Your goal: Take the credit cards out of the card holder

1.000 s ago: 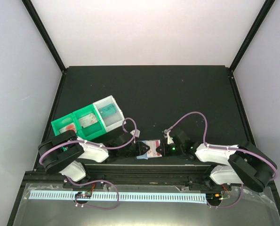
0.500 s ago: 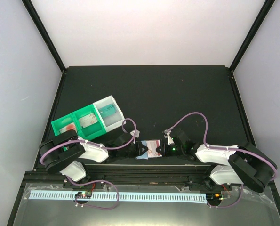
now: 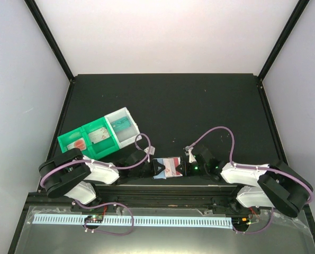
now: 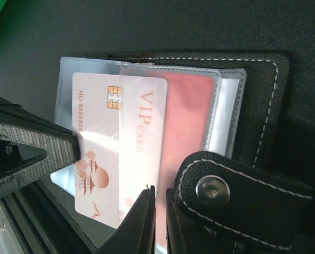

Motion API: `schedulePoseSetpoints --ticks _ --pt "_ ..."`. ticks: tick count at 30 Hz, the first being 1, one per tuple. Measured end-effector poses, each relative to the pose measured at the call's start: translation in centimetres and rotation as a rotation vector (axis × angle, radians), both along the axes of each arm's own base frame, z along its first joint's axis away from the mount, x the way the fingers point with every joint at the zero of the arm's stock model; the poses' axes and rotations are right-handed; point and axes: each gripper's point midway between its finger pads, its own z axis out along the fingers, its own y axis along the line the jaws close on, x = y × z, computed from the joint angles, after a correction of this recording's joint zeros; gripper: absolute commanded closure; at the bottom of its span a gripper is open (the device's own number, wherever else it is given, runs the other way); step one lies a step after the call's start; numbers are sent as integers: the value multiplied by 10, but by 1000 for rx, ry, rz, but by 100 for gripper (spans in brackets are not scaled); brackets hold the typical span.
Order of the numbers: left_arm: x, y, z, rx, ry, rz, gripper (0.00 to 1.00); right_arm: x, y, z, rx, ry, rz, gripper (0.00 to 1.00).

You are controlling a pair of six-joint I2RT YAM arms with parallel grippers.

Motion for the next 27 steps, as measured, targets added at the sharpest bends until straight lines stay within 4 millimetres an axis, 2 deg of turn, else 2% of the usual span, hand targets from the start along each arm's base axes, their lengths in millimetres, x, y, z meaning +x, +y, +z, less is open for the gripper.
schedulePoseSetpoints --ticks 7,19,23,27 --pt "0 7 8 -5 -6 10 99 -1 -2 0 -8 -1 0 93" --pt "3 31 37 9 -81 49 99 -6 -10 5 -38 -15 16 87" --pt "2 36 41 18 -104 43 99 -3 -7 24 -12 -75 42 82" --pt "0 39 45 32 -132 18 99 0 -1 58 52 -169 82 78"
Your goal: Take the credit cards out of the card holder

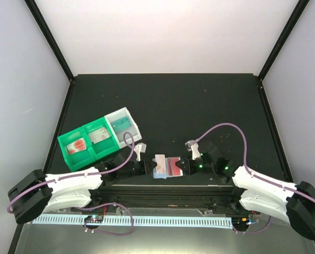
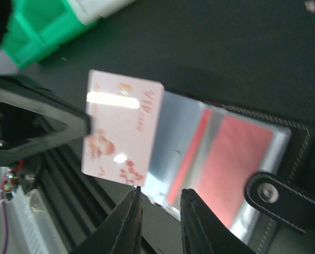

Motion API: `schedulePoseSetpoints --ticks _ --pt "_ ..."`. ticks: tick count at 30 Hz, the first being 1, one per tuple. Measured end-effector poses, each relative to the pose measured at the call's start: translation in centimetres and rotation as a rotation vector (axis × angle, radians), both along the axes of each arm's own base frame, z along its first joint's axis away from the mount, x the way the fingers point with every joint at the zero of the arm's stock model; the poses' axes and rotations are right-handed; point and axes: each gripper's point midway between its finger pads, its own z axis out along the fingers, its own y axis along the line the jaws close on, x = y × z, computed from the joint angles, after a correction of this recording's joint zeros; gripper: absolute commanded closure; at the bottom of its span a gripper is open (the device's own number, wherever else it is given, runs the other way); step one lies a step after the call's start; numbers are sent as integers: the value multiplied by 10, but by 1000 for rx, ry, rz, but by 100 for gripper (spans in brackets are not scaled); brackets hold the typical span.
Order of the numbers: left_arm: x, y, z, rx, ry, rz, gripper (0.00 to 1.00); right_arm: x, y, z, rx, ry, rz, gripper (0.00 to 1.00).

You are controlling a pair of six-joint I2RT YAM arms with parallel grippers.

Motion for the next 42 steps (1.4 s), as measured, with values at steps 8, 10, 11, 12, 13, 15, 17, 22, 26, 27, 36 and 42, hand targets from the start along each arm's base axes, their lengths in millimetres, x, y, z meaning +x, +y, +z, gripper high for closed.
schedulePoseSetpoints --ticks 8,10,11,12,13,15,17,22,26,27,36,42 --pt "-6 -1 38 -96 -97 -52 98 0 7 52 164 -80 -7 55" --pt "-8 0 45 -135 -114 -53 98 -3 9 54 226 -51 -22 48" --pt "-10 1 47 -155 -118 -51 98 -4 9 53 248 -31 -29 46" --pt "-11 3 49 -176 -122 -47 98 -6 10 51 267 -10 -36 43" --pt "-13 4 51 -194 -123 -43 99 -7 10 49 284 11 -43 41" --pt "-14 6 57 -229 -129 -36 98 -9 11 49 319 41 -52 38" --pt "-14 6 67 -265 -142 -31 98 -9 16 57 366 57 -51 37" --pt "-13 6 91 -350 -177 -24 98 -10 27 74 456 76 -16 36" --pt "-13 6 95 -382 -174 -17 99 -13 32 80 489 86 18 37" --pt "-14 5 95 -386 -171 -16 98 -14 34 81 497 88 26 40" --pt "-13 0 95 -422 -146 -18 98 -24 43 85 539 120 99 66" --pt "-13 -1 97 -440 -143 -21 98 -26 44 88 546 110 114 98"
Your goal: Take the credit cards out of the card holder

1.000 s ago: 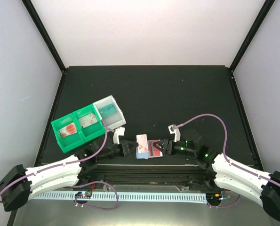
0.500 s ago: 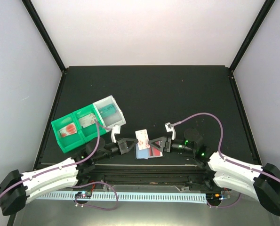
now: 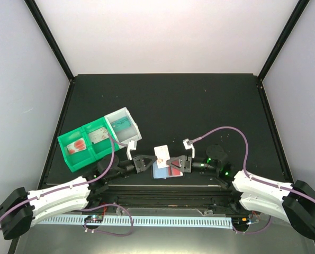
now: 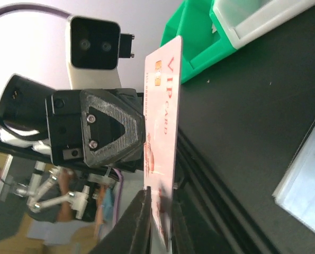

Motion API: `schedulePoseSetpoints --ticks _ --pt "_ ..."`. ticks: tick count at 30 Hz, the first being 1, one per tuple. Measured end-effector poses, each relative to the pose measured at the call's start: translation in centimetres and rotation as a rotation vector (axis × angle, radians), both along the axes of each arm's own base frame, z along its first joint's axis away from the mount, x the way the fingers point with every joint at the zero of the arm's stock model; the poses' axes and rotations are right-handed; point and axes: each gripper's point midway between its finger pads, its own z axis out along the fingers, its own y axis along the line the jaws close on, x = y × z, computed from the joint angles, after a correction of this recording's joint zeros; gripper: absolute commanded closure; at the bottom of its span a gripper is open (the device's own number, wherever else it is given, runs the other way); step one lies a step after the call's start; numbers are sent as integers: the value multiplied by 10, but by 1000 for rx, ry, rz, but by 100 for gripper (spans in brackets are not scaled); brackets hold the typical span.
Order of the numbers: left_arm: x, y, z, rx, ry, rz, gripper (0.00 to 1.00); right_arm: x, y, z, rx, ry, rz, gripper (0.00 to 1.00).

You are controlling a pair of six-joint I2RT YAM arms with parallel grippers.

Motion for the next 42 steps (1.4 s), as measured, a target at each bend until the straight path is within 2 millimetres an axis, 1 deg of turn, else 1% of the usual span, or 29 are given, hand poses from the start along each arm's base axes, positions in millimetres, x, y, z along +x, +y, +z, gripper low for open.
schedulePoseSetpoints --ticks 2,3,5,6,8,10,12,14,16,21,24,25,27,32,35,36,37,42 --pt "0 0 0 -1 0 -2 99 -1 0 1 -1 -15 5 99" --pt "-1 0 0 -2 1 -5 96 -2 -1 1 -2 -18 6 99" --pt "-2 -1 -1 0 4 -13 87 -5 -2 2 2 -36 20 99" --pt "-3 -1 -2 1 6 -18 79 -7 -3 2 3 -47 30 99" --pt "-5 -1 -5 9 6 -28 66 -12 -5 1 0 -66 51 99" --pt "-8 0 -6 24 -11 -47 59 -18 -7 1 -5 -90 80 99" --pt "-12 0 -8 54 -23 -69 57 -25 -8 2 -6 -115 113 99" --pt "-16 0 -9 105 -43 -102 56 -33 -10 3 -8 -141 149 99" --pt "-21 0 -3 154 -72 -137 56 -41 -13 2 -15 -171 189 99" --pt "-31 3 19 238 -162 -206 57 -61 -19 -4 -40 -207 297 99" --pt "-42 3 29 268 -207 -277 60 -71 -22 -8 -55 -216 362 99" --pt "-45 3 29 274 -214 -300 61 -73 -23 -8 -55 -218 376 99" --pt "-53 2 27 287 -217 -354 67 -78 -24 -8 -54 -218 403 99" --pt "-68 -5 8 333 -177 -485 77 -85 -25 -9 -41 -202 446 99" --pt "-73 -6 1 343 -162 -525 89 -87 -25 -8 -35 -194 463 99" --pt "-74 -7 0 343 -161 -536 95 -88 -25 -8 -33 -191 468 99" --pt "-75 -7 -1 343 -160 -547 98 -89 -25 -8 -32 -188 472 99" --pt "-81 -10 -3 335 -149 -593 98 -92 -27 -12 -44 -162 483 99"
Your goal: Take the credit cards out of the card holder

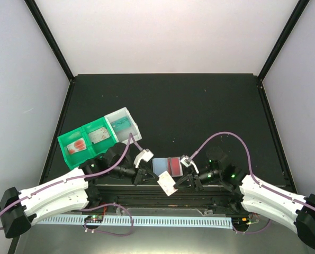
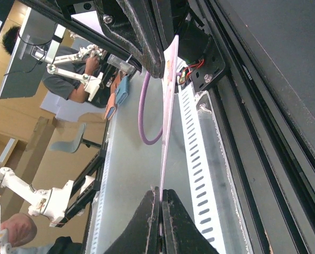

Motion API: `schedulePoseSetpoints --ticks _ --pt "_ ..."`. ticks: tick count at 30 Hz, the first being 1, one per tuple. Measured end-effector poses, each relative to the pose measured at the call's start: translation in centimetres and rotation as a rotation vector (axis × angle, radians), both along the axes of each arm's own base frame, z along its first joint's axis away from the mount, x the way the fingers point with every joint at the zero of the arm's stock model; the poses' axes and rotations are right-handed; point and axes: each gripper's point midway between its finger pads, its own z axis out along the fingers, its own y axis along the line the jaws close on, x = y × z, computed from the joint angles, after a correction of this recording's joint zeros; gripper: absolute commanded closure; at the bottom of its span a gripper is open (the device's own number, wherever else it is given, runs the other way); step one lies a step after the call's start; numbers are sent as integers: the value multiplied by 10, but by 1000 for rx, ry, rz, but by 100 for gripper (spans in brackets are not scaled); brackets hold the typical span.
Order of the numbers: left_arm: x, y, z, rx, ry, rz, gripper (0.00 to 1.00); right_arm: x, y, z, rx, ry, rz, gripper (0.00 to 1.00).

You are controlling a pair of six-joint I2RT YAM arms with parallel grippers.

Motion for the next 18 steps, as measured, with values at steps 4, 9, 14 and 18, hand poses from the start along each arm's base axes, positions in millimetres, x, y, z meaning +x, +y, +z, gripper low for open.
schedulePoseSetpoints --ticks 4,9,14,18 --pt "0 -1 1 -5 2 -8 98 0 -1 0 -5 2 -3 87" --pt "3 2 6 -15 -16 14 98 10 1 9 -4 -55 -65 55" --pt "15 10 9 3 -55 99 98 26 -1 19 -7 -127 -168 10" --pt "31 19 16 31 -95 205 98 37 -5 24 -10 -166 -251 0"
